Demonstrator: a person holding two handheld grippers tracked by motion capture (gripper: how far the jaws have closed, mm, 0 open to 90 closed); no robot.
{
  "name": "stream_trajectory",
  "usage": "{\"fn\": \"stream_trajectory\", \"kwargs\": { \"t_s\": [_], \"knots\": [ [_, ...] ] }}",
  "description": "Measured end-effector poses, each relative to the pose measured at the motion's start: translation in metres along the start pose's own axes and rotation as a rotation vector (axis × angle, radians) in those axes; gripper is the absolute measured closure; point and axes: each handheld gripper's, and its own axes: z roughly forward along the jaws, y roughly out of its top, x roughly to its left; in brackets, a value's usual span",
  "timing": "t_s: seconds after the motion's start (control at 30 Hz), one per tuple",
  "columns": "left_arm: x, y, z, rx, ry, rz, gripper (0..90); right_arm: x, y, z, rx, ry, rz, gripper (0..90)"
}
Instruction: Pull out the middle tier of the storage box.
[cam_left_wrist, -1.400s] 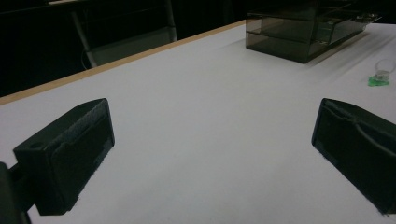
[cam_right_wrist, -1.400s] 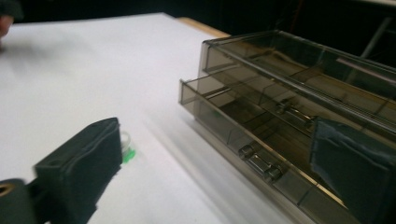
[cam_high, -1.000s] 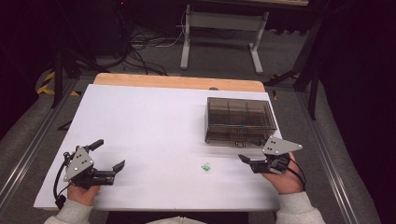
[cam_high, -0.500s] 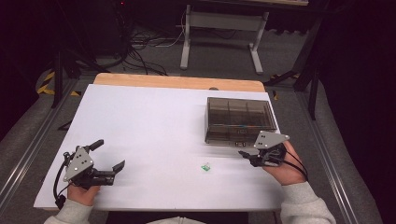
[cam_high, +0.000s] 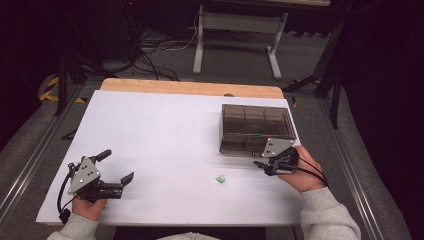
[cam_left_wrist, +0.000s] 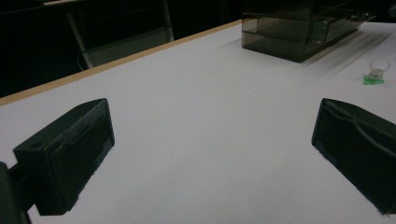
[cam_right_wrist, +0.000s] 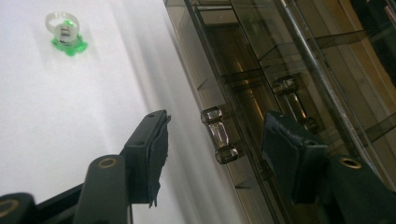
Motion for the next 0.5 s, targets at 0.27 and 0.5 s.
{"fn": "stream_trajectory", "kwargs": {
  "t_s": [0.27,0.5],
  "knots": [
    [0.0,0.0,0.0,0.001,0.001,0.004,0.2,-0.003,-0.001,0.006,0.031,-0.011,0.0,44.9],
    [0.0,0.0,0.0,0.001,-0.001,0.0,0.2,-0.006,-0.002,0.015,0.071,-0.017,-0.022,47.9]
  ]
}}
